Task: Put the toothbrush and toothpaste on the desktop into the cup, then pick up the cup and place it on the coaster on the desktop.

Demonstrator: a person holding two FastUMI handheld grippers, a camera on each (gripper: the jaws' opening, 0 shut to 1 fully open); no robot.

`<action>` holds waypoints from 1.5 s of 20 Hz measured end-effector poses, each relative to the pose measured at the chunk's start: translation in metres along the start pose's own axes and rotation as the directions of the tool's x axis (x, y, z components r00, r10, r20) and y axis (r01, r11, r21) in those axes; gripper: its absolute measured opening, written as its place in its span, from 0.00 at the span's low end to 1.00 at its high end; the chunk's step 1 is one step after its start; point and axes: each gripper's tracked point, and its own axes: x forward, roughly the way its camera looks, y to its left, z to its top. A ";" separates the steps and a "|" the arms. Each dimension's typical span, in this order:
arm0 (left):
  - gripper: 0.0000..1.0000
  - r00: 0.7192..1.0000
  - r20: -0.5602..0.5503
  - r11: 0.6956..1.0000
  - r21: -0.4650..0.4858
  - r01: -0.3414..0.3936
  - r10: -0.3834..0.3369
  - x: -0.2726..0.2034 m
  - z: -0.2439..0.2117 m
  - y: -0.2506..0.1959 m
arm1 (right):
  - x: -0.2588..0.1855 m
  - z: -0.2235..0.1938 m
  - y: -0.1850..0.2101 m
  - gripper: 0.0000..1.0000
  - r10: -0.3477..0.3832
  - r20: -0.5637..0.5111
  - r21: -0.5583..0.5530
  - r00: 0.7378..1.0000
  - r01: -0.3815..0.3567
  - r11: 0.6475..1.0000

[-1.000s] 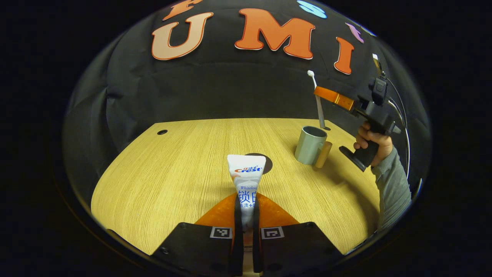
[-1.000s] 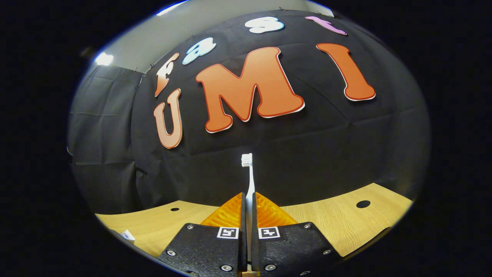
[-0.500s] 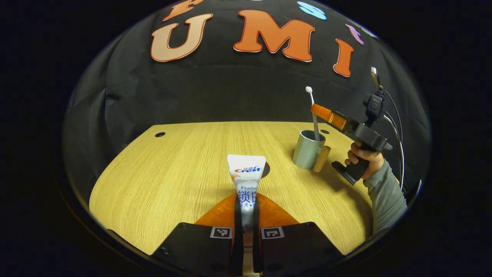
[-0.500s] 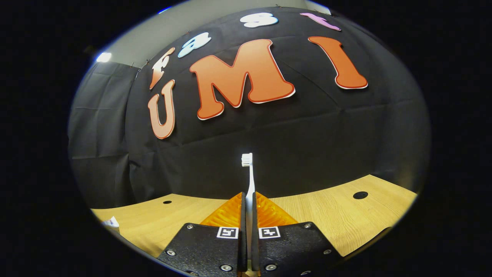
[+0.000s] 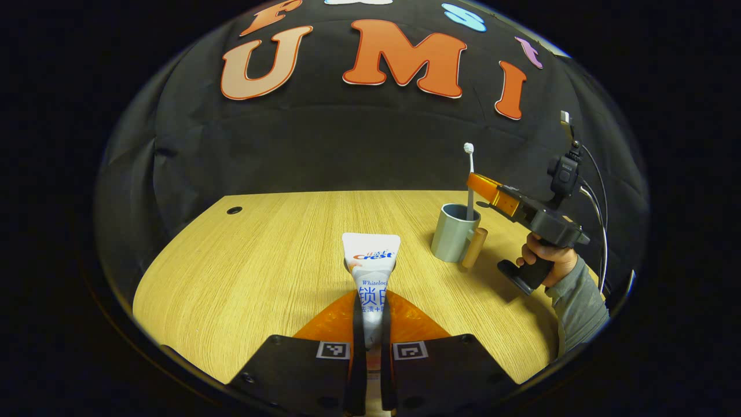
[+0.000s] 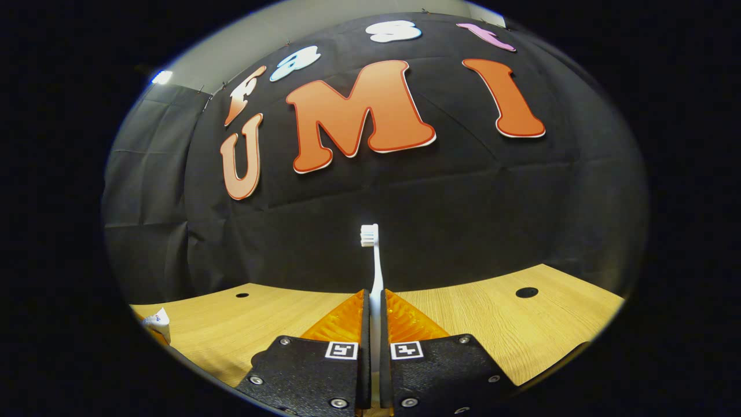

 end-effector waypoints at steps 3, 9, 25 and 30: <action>0.13 0.999 0.028 1.000 0.005 0.018 -0.018 0.005 0.007 -0.002 | -0.007 -0.005 -0.004 0.07 -0.013 -0.013 0.008 1.000 0.013 1.000; 0.13 0.992 0.110 0.998 0.021 0.066 -0.068 0.022 0.028 -0.008 | -0.027 -0.003 -0.018 0.12 -0.057 -0.024 0.029 0.998 0.058 0.998; 0.13 0.902 0.370 0.973 0.022 0.230 -0.222 0.064 0.116 -0.070 | -0.119 -0.008 -0.054 0.62 -0.089 -0.092 0.054 0.992 0.094 0.994; 0.13 0.853 0.458 0.958 -0.009 0.286 -0.250 0.080 0.144 -0.085 | -0.146 0.000 -0.041 0.80 -0.058 -0.081 0.033 0.995 0.061 0.998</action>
